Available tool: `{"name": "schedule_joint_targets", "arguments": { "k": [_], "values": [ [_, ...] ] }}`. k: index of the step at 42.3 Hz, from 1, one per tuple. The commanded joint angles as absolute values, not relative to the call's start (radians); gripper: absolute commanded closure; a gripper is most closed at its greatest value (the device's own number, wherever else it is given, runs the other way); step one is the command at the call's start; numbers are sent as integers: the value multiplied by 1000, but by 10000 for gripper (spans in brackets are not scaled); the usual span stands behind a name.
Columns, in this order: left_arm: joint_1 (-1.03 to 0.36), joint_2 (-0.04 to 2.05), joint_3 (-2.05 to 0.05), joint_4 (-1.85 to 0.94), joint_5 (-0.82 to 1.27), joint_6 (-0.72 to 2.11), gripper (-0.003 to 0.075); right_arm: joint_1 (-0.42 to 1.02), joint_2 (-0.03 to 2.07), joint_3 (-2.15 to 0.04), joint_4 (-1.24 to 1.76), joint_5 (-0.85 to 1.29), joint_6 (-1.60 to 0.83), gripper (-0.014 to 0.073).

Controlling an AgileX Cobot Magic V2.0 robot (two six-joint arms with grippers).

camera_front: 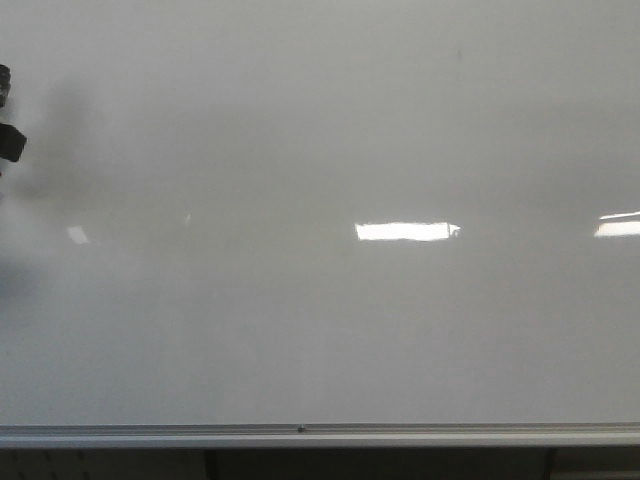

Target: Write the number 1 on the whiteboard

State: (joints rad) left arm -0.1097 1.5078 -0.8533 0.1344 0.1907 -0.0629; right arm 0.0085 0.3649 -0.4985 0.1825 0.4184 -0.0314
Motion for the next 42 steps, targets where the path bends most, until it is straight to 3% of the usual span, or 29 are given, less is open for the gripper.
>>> {"name": "schedule_joint_targets", "arguments": {
  "k": [1,12,25,42],
  "values": [
    [-183,1413,-924,129,311,-33,740,11,381,-533,186,350,-31,97],
    [-377,1388,-1064,-126,718,346,740,11,447,-535,199,360,-31,97],
    [-433,1388,-1134,-622,1131,842,740,15,575,-604,289,490,-54,97],
    [-435,1388,-1134,-681,1274,889,740,15,909,-870,1015,1064,-738,97]
  ]
}}
